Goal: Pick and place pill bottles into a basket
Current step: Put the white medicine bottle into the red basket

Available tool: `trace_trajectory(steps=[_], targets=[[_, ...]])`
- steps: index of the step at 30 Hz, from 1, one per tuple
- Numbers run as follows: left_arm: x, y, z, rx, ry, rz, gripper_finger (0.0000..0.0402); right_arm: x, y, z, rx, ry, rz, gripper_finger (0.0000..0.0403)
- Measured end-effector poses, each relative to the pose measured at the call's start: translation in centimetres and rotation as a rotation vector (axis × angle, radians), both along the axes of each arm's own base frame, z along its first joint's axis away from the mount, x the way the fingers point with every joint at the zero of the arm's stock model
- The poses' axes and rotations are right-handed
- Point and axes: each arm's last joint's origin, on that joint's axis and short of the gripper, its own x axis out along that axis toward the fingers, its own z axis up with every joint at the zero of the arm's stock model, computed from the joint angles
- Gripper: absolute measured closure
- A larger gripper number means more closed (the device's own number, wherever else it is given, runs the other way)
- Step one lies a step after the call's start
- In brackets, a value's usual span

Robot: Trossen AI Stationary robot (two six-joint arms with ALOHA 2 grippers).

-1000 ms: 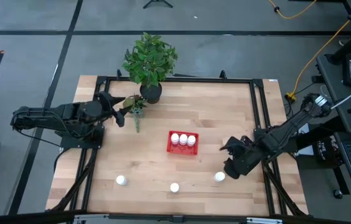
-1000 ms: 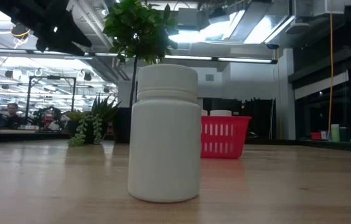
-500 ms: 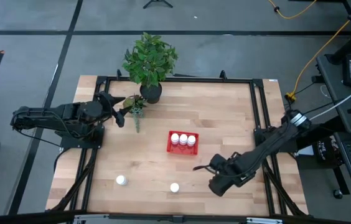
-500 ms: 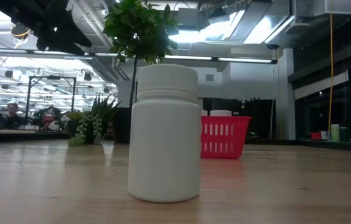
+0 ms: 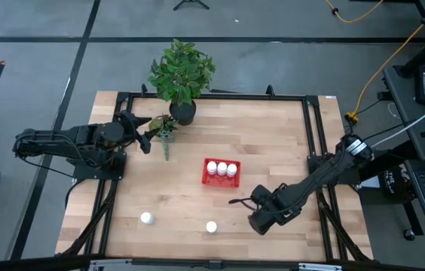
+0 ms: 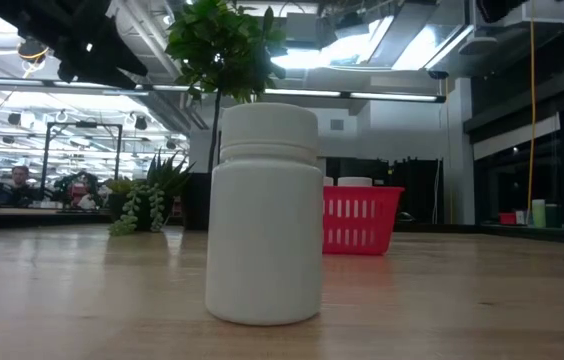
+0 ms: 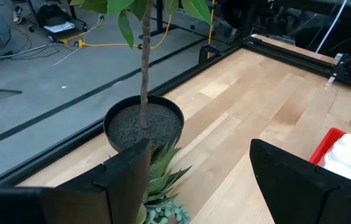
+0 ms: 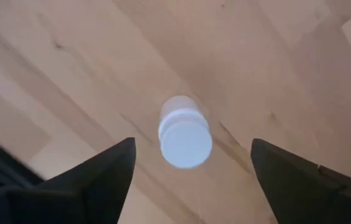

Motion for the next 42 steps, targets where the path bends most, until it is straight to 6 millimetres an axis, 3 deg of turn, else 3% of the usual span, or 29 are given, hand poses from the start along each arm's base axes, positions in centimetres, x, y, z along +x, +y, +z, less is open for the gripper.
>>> trace_trajectory(steps=[15, 22, 36, 42], targets=[[0.0, 0.0, 0.0, 0.003, -0.005, 0.007, 0.0135, 1.0, 1.2, -3.7, -0.02, 0.088, 0.015, 0.0086], [0.0, 0.0, 0.0, -0.001, -0.008, 0.008, 0.0135, 0.3, 1.1, -6.6, 0.045, 0.115, 0.008, 0.0105], [0.0, 0.0, 0.0, -0.006, -0.012, 0.009, 0.0135, 0.6, 1.3, -6.1, 0.059, 0.095, 0.017, 0.0152], [0.0, 0.0, 0.0, -0.006, -0.012, 0.01, 0.0135, 0.9, 1.3, -5.7, 0.04, 0.067, 0.017, 0.0219]])
